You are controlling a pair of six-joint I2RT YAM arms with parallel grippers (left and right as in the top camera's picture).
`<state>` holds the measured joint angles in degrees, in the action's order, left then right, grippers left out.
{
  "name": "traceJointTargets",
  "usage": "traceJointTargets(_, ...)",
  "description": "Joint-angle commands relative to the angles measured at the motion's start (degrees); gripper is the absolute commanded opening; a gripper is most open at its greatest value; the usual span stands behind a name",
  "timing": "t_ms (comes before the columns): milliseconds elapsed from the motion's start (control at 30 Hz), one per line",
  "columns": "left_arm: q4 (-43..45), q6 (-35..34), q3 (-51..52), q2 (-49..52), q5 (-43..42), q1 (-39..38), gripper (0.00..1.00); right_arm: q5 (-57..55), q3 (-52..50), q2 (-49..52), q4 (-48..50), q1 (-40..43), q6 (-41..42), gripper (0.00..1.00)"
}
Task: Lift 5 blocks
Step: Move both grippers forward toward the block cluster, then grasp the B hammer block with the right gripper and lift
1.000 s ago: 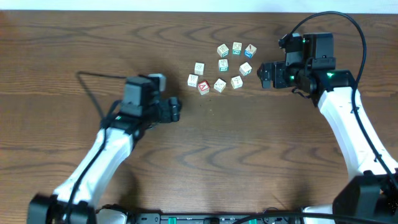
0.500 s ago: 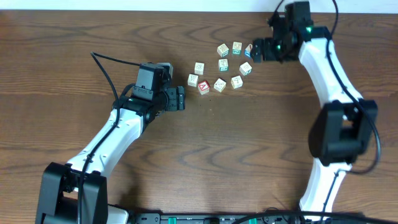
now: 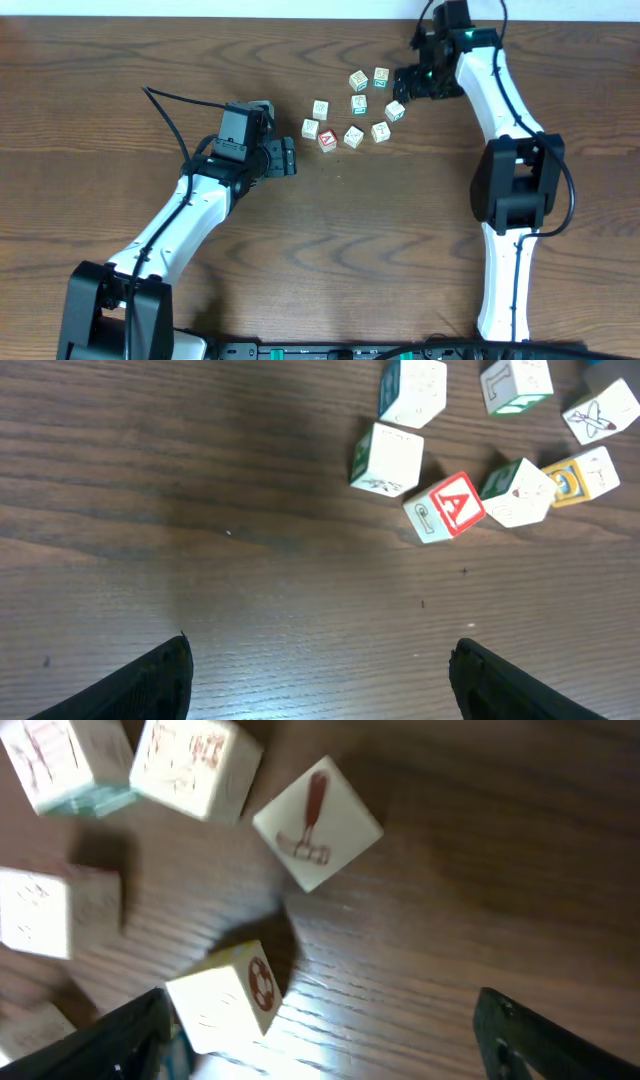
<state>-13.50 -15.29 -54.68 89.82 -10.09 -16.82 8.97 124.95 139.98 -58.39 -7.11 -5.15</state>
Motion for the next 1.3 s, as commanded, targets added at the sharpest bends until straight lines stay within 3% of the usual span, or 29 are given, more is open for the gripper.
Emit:
traceJointTargets(0, -0.11, -1.33, -1.73, 1.2, 0.72, -1.66, 0.83, -3.98, 1.49, -0.11, 0.33, -0.85, -8.44, 0.87)
traceJointTargets(67, 0.0, -1.36, -1.73, 1.81, 0.76, -2.95, 0.83, -5.31, 1.49, -0.11, 1.01, -0.79, -10.25, 0.86)
traceJointTargets(233, 1.29, -3.1, -1.73, 4.46, 2.99, -5.33, 0.82, -5.31, 1.49, -0.07, 3.74, -0.74, -14.14, 0.99)
traceJointTargets(367, 3.21, -3.52, -1.73, 6.03, 3.76, -5.49, 0.82, -5.49, 1.49, 0.85, 6.82, -0.72, -14.21, 0.99)
traceJointTargets(667, 5.99, -3.5, -1.73, 6.1, 3.8, -5.38, 0.83, -5.46, 1.49, 5.79, 10.45, -1.25, -15.08, 0.94)
traceJointTargets(933, 6.16, -3.48, -1.73, 6.1, 5.27, -5.38, 0.83, -4.42, 1.51, 7.32, 12.37, -2.36, -16.74, 0.77)
traceJointTargets(1267, 6.1, -3.48, -1.7, 6.1, 5.27, -5.38, 0.83, -4.17, 1.49, 7.32, 15.04, -4.61, -21.62, 0.8)
